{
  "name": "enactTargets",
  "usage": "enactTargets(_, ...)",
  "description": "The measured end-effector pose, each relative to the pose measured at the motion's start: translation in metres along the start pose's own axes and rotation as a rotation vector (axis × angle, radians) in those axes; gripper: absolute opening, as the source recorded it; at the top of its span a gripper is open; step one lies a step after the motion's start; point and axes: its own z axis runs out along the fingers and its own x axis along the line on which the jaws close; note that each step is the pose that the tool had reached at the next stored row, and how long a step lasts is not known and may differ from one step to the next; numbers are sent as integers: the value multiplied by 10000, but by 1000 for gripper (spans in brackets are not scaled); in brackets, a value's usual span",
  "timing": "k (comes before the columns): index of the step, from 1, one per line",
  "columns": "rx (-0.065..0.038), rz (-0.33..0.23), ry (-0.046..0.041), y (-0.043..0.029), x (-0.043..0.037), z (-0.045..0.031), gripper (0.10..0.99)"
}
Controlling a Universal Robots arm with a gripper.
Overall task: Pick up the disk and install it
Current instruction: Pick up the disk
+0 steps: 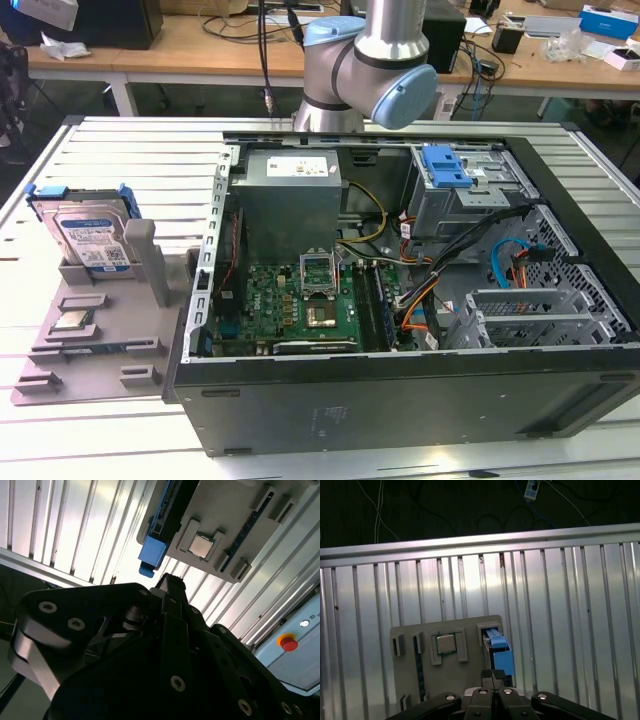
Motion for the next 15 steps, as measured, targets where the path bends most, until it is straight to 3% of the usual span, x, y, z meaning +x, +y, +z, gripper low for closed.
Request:
enactTargets(5,0,1,0,0,0,0,114)
enactTargets(9,1,3,-1,0,0,0,357)
enactTargets(10,0,3,0,0,0,0,357)
enactTargets(12,0,4,-1,0,0,0,482)
enactTargets(15,0,5,0,0,0,0,482)
